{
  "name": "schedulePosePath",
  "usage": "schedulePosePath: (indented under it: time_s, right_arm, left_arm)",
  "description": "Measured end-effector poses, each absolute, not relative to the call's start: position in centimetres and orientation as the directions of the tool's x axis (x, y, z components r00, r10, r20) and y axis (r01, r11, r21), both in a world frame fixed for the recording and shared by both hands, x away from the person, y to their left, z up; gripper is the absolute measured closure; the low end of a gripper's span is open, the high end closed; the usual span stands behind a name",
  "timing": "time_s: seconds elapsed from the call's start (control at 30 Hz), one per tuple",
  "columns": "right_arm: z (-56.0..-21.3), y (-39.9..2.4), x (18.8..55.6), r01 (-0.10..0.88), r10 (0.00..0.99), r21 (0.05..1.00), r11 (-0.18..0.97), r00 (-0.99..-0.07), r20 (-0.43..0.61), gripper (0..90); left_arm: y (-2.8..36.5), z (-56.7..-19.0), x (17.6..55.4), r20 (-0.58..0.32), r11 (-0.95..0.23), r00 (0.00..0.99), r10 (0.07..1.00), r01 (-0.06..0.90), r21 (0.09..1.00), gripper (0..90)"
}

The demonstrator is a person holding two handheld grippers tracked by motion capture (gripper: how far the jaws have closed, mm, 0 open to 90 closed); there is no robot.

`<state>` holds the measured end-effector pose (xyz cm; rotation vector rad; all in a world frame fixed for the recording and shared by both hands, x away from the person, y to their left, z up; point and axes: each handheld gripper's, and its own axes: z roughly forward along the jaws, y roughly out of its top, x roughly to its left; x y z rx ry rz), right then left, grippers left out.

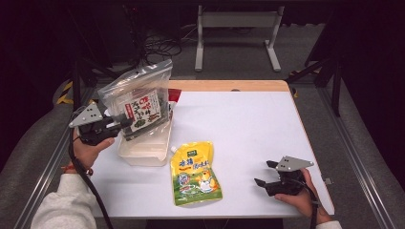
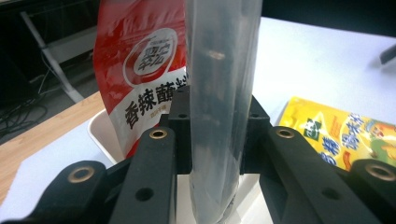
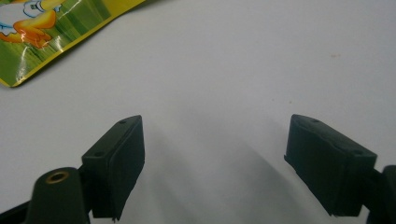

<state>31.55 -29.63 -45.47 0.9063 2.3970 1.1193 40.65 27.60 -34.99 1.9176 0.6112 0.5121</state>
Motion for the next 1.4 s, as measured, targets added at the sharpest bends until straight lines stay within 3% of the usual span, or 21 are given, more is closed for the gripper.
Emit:
schedulePosePath:
  time_s: [0.2, 1.4]
  right_arm:
    - [-45.5, -29.5, 31.6, 0.407, 0.675, 0.770, 0.492, -0.736, -0.042, 19.2]
    - [-45.0, -28.7, 31.2, 0.384, 0.659, 0.765, 0.516, -0.749, -0.069, 19.7]
  left_arm:
    - [26.2, -35.3, 41.1, 0.130, -0.451, 0.779, 0.613, 0.209, 0.868, 73.3]
    - [27.0, -40.0, 40.6, 0.034, -0.328, 0.766, 0.642, 0.234, 0.915, 73.0]
